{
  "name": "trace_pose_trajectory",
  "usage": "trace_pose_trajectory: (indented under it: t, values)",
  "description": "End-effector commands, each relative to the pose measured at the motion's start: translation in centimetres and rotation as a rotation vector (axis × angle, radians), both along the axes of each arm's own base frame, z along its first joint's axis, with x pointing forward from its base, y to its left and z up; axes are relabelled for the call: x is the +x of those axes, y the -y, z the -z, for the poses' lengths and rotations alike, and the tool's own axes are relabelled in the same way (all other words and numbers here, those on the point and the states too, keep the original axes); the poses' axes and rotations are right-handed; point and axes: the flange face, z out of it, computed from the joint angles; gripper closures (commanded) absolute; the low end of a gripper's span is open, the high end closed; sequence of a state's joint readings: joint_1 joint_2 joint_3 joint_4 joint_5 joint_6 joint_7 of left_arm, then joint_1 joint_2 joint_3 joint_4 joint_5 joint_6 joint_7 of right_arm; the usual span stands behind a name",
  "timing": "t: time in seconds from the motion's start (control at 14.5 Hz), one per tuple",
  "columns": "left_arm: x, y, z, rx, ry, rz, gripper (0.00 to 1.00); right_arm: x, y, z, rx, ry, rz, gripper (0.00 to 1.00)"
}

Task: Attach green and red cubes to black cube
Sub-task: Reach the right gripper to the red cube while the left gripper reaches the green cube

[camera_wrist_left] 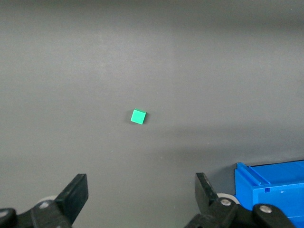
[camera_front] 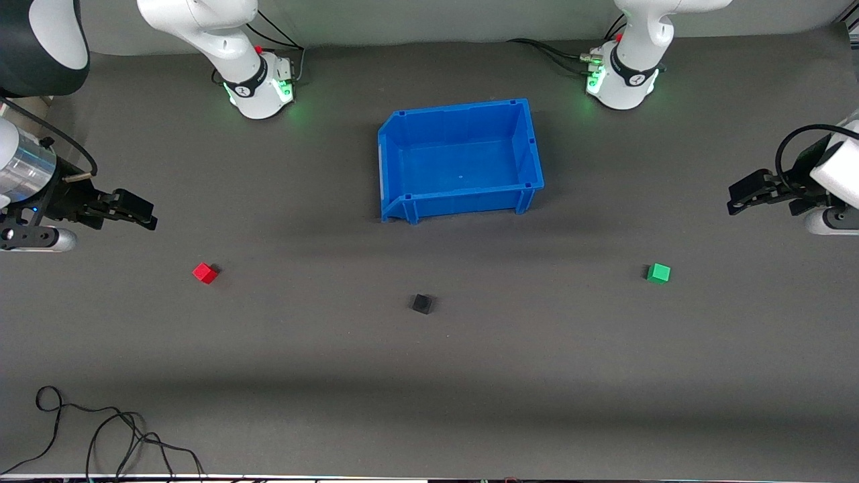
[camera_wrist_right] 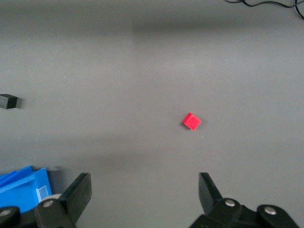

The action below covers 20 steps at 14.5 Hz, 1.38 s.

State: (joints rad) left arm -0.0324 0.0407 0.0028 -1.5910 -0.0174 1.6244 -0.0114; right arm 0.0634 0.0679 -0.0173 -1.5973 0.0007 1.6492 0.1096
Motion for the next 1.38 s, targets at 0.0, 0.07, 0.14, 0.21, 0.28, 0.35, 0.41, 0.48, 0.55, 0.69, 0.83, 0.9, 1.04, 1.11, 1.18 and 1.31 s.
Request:
trace_pose_trajectory:
  t: [0.0, 0.07, 0.14, 0.21, 0.28, 0.35, 0.41, 0.48, 0.55, 0.69, 0.83, 0.9, 1.04, 1.11, 1.18, 1.31]
  values:
    - [-0.9, 0.1, -0.2, 0.011, -0.004, 0.021, 0.00, 0.3, 0.0, -0.5, -0.024, -0.003, -0.001, 0.00]
    - [-0.9, 0.1, -0.1, 0.012, -0.009, 0.022, 0.00, 0.1, -0.3, -0.6, -0.025, -0.007, -0.007, 0.00]
    - [-1.0, 0.1, 0.1, 0.015, -0.021, 0.023, 0.00, -0.2, -0.4, -0.9, -0.023, -0.004, -0.007, 0.00]
    - [-1.0, 0.0, 0.2, 0.026, -0.029, 0.026, 0.00, -0.1, -0.4, -1.4, -0.011, 0.006, -0.004, 0.00]
    - [-1.0, 0.1, 0.3, 0.029, -0.033, 0.027, 0.00, 0.3, -0.5, -2.0, -0.012, 0.021, 0.005, 0.00]
    - [-0.9, 0.0, 0.3, 0.028, -0.033, 0.025, 0.00, 1.1, -0.2, -1.8, -0.017, 0.023, 0.009, 0.00]
    - [-0.8, -0.1, 0.3, 0.028, -0.033, 0.014, 0.00, 2.0, 0.4, -1.1, -0.017, 0.014, 0.023, 0.00]
    - [-0.6, 0.0, 0.4, 0.028, -0.035, -0.001, 0.00, 2.3, 0.7, -0.5, -0.019, 0.005, 0.033, 0.00]
    - [-0.4, -0.2, 0.2, 0.026, -0.030, -0.007, 0.00, 2.3, 0.6, -0.2, -0.025, 0.003, 0.073, 0.00]
    - [-0.3, -0.2, 0.4, 0.025, -0.041, -0.027, 0.00, 2.4, 0.7, -0.6, -0.015, 0.014, 0.257, 0.00]
    - [-0.4, -0.3, 0.1, 0.027, -0.038, -0.041, 0.00, 2.4, 2.8, -0.4, -0.018, 0.007, 0.354, 0.00]
    - [-0.3, -0.3, 0.0, 0.026, -0.035, -0.040, 0.00, 2.4, 3.4, -0.3, -0.020, 0.004, 0.365, 0.00]
    - [-0.3, -0.3, -0.1, 0.026, -0.032, -0.040, 0.00, 2.7, 6.4, 0.7, -0.024, -0.014, 0.411, 0.00]
    - [-0.3, -0.3, -0.1, 0.025, -0.032, -0.041, 0.00, 3.0, 6.9, 1.6, -0.036, -0.024, 0.402, 0.00]
    - [-0.3, -0.3, -0.1, 0.017, -0.034, -0.044, 0.00, 3.4, 8.4, 2.6, -0.045, -0.039, 0.424, 0.00]
    - [-0.6, -0.5, -0.1, 0.017, -0.054, -0.054, 0.00, 3.5, 10.0, 3.0, -0.033, -0.043, 0.475, 0.00]
